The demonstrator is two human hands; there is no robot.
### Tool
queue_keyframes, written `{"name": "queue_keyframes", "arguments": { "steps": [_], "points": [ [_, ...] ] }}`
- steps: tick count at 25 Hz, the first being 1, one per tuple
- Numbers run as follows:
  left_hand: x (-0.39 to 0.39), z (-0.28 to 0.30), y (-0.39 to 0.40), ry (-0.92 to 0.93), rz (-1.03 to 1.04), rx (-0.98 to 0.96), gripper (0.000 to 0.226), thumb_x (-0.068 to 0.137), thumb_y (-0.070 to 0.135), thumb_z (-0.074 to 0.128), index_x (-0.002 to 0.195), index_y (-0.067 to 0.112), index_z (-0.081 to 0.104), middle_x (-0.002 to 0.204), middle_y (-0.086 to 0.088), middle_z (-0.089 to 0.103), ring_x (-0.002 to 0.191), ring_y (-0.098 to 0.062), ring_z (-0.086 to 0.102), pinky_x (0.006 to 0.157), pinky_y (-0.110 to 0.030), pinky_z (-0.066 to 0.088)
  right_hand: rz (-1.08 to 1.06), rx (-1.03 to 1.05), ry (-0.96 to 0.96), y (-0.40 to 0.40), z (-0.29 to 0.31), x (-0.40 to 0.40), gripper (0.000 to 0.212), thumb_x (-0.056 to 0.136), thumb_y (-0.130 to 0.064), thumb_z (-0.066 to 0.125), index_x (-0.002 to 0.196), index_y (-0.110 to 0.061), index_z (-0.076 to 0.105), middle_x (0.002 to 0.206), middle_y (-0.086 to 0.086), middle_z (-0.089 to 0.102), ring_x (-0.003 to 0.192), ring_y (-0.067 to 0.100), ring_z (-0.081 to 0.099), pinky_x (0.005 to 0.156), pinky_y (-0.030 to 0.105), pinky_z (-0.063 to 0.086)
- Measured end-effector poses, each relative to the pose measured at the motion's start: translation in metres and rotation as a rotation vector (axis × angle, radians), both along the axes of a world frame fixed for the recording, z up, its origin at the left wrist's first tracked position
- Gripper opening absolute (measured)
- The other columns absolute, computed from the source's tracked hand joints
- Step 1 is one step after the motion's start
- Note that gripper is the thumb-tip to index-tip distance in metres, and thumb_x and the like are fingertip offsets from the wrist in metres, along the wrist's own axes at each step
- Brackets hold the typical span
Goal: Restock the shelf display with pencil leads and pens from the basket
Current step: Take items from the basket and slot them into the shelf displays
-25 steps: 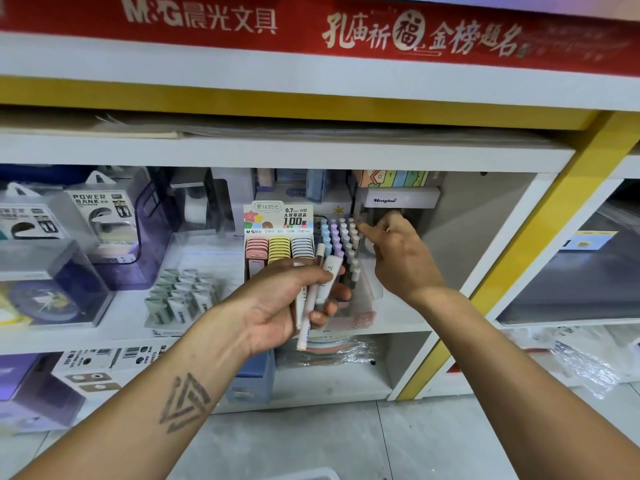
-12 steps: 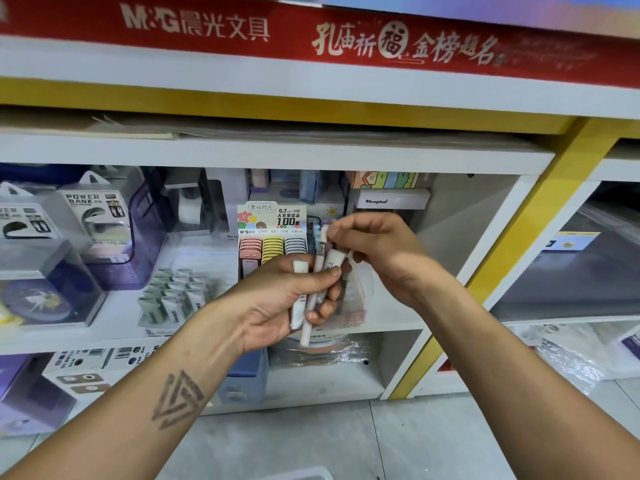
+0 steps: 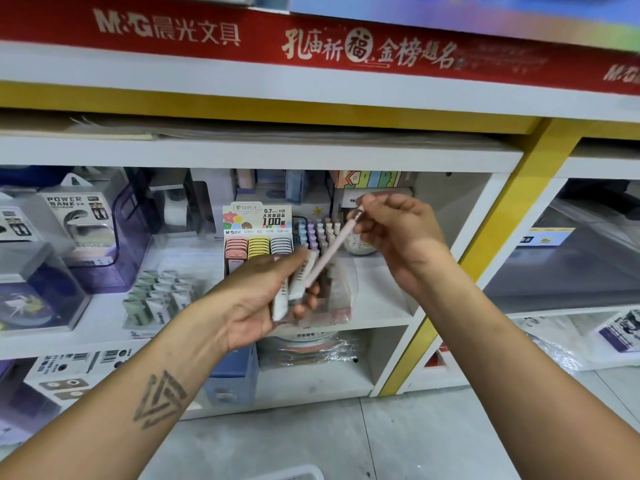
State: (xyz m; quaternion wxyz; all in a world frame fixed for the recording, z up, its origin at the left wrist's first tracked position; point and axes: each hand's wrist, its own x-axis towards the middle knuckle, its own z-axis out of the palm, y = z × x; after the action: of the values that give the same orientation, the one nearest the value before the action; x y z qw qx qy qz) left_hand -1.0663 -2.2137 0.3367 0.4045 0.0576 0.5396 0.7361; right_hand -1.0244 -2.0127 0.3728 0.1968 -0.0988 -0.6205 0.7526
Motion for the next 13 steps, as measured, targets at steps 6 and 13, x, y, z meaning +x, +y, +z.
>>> {"name": "queue_keyframes", "arguments": {
  "steps": [6, 13],
  "points": [
    [-0.007, -0.001, -0.001, -0.026, 0.227, -0.053, 0.03, 0.098, 0.007, 0.052, 0.123, -0.011, 0.057, 0.066, -0.016, 0.061, 0.048, -0.02, 0.052, 0.036, -0.018, 0.037, -0.204, 0.861, -0.109, 0.01, -0.016, 0.001, 0.007, 0.096, -0.012, 0.062, 0.099, -0.017, 0.065, 0.078, 0.005, 0.071, 0.068, 0.021, 0.069, 0.075, 0.044, 0.059],
    [-0.005, -0.001, 0.002, -0.031, 0.203, -0.055, 0.033, 0.098, 0.005, 0.053, 0.126, -0.012, 0.054, 0.067, -0.016, 0.059, 0.049, -0.021, 0.05, 0.036, -0.018, 0.034, -0.068, 1.014, -0.134, -0.001, -0.038, -0.002, 0.013, 0.099, -0.015, 0.053, 0.091, -0.024, 0.056, 0.081, -0.001, 0.068, 0.077, 0.016, 0.069, 0.075, 0.047, 0.059]
  ]
}}
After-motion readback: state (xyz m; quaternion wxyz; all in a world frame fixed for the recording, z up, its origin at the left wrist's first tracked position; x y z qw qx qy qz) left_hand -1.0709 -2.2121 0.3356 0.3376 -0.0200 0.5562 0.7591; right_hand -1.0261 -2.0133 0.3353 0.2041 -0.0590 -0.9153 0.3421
